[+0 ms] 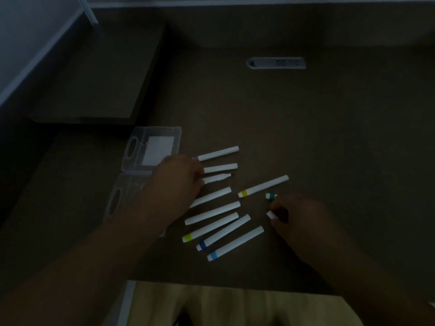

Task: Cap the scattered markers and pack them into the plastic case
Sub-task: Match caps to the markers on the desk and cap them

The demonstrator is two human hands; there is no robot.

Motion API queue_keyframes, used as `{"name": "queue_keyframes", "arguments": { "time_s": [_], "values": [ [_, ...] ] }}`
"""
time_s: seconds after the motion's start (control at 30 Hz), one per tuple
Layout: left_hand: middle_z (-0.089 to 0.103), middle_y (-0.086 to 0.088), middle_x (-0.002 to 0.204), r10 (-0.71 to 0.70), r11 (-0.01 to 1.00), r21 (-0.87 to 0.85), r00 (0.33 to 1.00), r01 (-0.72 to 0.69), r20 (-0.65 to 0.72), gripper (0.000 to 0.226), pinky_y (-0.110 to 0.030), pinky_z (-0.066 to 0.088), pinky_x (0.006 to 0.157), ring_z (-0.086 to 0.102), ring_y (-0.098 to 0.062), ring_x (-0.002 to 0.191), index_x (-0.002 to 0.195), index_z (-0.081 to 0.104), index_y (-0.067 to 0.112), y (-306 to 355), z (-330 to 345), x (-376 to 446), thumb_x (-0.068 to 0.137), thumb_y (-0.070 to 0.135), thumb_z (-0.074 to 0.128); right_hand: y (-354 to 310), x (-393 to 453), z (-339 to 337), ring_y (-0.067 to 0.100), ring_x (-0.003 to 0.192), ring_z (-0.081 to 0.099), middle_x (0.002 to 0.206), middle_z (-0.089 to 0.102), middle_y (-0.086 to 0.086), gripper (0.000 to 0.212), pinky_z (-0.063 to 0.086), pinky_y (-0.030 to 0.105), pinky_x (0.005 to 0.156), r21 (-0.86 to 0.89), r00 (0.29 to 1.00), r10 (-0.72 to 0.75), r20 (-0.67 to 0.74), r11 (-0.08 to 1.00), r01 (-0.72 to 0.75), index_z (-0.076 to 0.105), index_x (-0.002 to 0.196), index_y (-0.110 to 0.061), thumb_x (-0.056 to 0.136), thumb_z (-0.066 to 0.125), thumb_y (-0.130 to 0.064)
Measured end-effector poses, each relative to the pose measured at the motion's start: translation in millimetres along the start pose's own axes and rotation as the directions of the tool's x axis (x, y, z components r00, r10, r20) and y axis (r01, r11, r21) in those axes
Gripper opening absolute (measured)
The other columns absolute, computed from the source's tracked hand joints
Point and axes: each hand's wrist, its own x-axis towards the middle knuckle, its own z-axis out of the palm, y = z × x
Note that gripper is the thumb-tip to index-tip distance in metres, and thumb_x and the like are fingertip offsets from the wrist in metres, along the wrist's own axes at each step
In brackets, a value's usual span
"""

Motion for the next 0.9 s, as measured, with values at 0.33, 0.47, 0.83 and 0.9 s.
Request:
{"name": "queue_keyframes", "arguments": {
  "time_s": [0.33, 0.47, 0.83, 0.9],
  "values": [
    [0.061, 0.0, 0.113, 0.02, 0.988, 0.15, 0.986, -0.045, 0.166, 0.023, -0.03, 0.05, 0.088, 0.059, -0.014, 0.099, 0.115, 0.066, 0.023, 16, 16, 21, 0.094, 0.03, 0.059, -3, 3, -5, 0.014, 0.116, 0.053, 0.131, 0.054, -0.001, 0.036, 0.048, 0.031, 0.099, -0.106, 0.993, -0.111, 0.047, 0.988, 0.116, 0.053, 0.131, -0.025, 0.096, 0.059, -0.025],
    [0.061, -0.004, 0.12, -0.056, 0.998, 0.044, 0.963, 0.046, 0.263, 0.03, -0.03, 0.048, 0.094, 0.058, -0.016, 0.107, 0.125, 0.061, 0.019, 28, 0, 22, 0.097, 0.029, 0.055, 13, 1, 5, 0.004, 0.11, 0.052, 0.123, 0.054, -0.013, 0.034, 0.047, 0.025, 0.094, 0.088, 0.967, -0.208, -0.146, 0.971, 0.223, 0.055, 0.123, -0.037, 0.091, 0.063, -0.028],
    [0.074, -0.004, 0.088, -0.055, 0.295, -0.922, 0.968, 0.249, 0.244, 0.009, -0.03, 0.059, 0.075, 0.073, -0.015, 0.08, 0.098, 0.068, 0.013, 41, -8, 7, 0.09, 0.013, 0.063, 4, 3, -21, 0.012, 0.064, 0.056, 0.08, 0.064, 0.005, 0.026, 0.045, 0.023, 0.056, 0.977, 0.967, -0.142, 0.21, 0.067, -0.202, 0.07, 0.102, -0.009, 0.078, 0.062, -0.013],
    [0.075, -0.003, 0.088, -0.033, 0.218, -0.938, 0.963, 0.268, 0.267, 0.011, -0.038, 0.058, 0.082, 0.072, -0.019, 0.085, 0.098, 0.068, 0.013, 42, -5, 8, 0.089, 0.012, 0.062, -2, 5, -28, 0.009, 0.06, 0.052, 0.076, 0.06, 0.003, 0.013, 0.042, 0.018, 0.049, 0.957, 0.942, -0.184, 0.279, -0.027, -0.289, 0.067, 0.093, -0.009, 0.083, 0.06, -0.013]
  ]
}}
